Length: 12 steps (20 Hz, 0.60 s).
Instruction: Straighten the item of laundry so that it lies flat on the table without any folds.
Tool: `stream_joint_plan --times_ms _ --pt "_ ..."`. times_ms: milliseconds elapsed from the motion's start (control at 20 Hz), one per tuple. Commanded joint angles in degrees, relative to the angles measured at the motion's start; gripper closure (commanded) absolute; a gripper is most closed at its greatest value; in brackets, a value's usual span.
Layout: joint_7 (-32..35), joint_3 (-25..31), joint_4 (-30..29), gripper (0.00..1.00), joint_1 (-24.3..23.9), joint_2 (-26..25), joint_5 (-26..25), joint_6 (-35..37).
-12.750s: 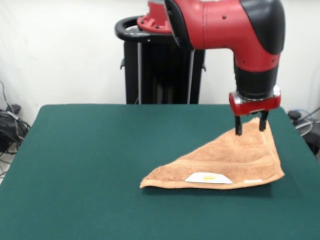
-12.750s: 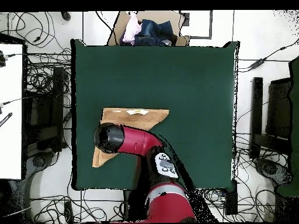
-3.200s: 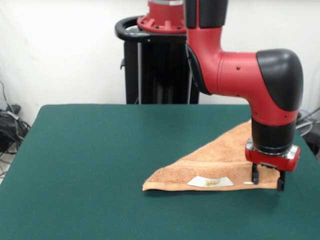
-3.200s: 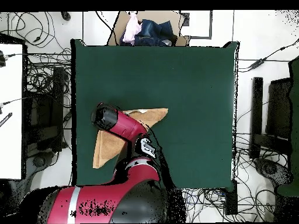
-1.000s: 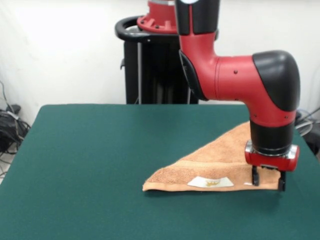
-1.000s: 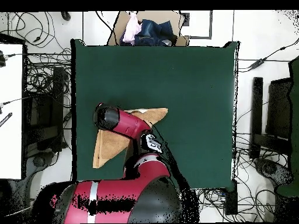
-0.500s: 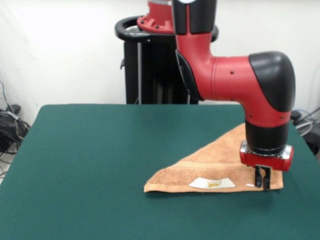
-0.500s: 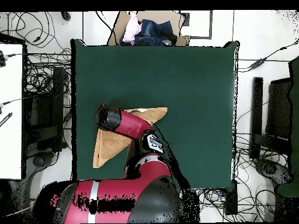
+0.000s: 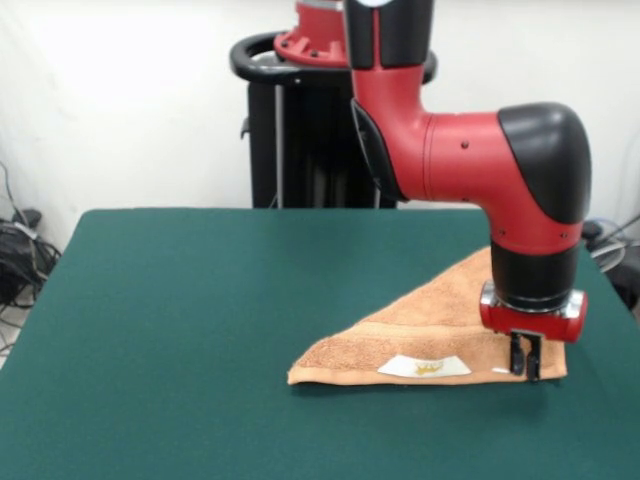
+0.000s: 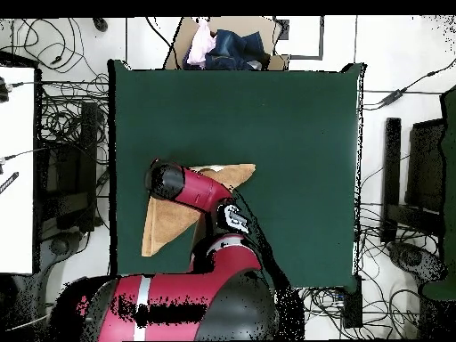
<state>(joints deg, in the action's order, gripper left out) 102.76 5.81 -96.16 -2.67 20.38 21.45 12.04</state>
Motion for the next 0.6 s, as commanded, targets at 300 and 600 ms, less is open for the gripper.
stream_joint_plan --times_ms 300,600 --pt "13.2 3.7 6.1 1.0 3.8 -14.8 2.2 -11.8" --pt "14.5 2.2 6.3 0.0 5.5 -14.5 3.7 -10.8"
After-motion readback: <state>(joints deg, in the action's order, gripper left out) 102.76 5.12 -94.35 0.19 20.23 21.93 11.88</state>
